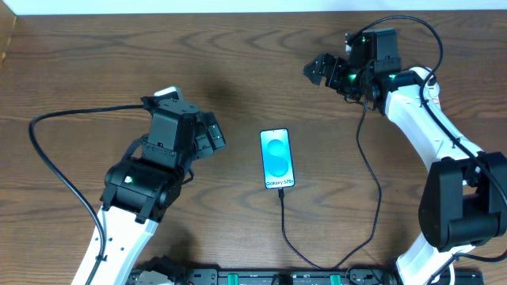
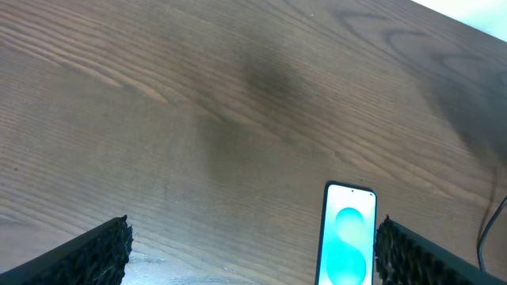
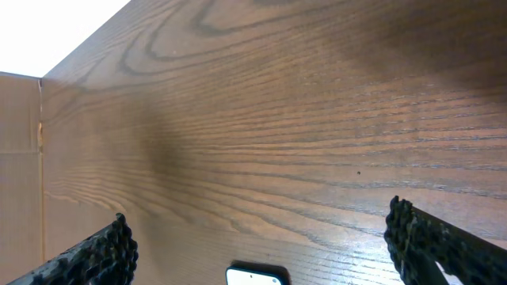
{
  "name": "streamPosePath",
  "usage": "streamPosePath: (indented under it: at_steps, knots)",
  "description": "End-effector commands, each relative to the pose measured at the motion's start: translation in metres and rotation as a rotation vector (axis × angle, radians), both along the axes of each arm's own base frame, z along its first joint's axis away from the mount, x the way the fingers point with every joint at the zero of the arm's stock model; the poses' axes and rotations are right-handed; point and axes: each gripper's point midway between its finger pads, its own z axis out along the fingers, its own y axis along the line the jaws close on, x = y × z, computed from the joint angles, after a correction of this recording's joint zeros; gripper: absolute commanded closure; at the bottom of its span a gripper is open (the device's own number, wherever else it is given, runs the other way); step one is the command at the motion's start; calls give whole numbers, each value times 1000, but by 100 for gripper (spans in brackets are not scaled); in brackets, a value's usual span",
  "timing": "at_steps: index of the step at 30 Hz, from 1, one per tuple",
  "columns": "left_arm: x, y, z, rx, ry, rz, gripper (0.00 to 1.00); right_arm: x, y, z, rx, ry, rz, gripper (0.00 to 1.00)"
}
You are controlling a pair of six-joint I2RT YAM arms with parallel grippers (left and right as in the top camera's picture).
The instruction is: Plug charger to phone and switch on socket
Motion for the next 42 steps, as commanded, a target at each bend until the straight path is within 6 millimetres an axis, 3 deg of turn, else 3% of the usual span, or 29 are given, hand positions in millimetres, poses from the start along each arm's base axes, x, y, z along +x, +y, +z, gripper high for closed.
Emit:
streamPosePath:
  at_steps: [1, 10, 14, 19, 24, 31, 38, 42]
  knots:
    - [2, 3, 3, 22, -8, 0, 2, 1, 0, 11, -9, -33, 10, 1]
    - [2, 3, 3, 22, -8, 0, 2, -1, 2, 11, 3, -21, 17, 1]
    - [2, 3, 3, 22, -8, 0, 2, -5, 20, 26, 52, -103, 163, 1]
    - [2, 3, 3, 22, -8, 0, 2, -3, 10, 36, 15, -157, 232, 1]
    - [2, 3, 3, 22, -8, 0, 2, -3, -14, 45, -38, -150, 244, 1]
    - [2, 3, 3, 22, -8, 0, 2, 4, -58, 76, -90, -146, 192, 1]
    - [2, 3, 3, 22, -8, 0, 2, 11, -125, 89, -232, -98, 16, 1]
    - [2, 3, 3, 22, -8, 0, 2, 8, -170, 86, -299, -49, -90, 1]
